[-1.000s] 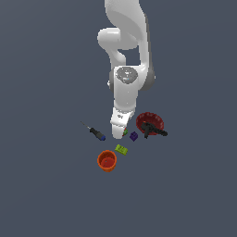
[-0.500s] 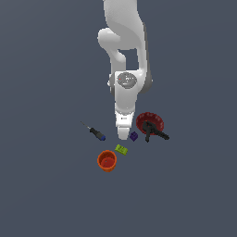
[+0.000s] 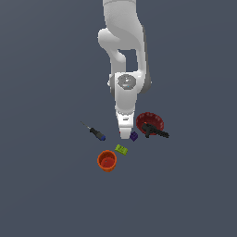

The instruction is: Pick up a designated object from a clutter of objects.

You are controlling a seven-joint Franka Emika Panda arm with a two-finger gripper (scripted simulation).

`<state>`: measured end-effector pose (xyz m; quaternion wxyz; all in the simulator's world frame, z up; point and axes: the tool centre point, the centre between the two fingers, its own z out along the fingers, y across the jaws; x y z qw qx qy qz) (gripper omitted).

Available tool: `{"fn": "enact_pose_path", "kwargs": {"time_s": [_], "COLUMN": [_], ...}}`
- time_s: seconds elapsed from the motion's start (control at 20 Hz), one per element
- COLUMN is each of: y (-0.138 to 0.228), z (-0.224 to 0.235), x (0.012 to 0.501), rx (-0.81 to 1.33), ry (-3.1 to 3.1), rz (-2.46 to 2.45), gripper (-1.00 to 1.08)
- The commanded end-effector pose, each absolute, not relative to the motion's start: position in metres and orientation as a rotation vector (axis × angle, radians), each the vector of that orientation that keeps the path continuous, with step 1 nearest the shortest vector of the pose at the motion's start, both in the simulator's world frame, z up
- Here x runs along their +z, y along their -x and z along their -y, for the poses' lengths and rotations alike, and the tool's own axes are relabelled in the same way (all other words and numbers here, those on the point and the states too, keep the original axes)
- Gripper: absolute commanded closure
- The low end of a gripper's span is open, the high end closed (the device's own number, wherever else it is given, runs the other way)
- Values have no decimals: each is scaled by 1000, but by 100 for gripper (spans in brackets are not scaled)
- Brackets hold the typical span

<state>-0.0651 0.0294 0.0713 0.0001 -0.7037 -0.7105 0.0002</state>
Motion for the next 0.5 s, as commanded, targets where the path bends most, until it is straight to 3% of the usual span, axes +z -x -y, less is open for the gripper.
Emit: {"fn": "enact_pose_path", "kwargs": {"time_s": [0.0, 0.45], "y": [65, 66], "z": [-29, -30], "x": [71, 50], "rx": [1, 0], "ry": [2210, 2208], "rz": [2232, 2235], "gripper": [-92, -92]}}
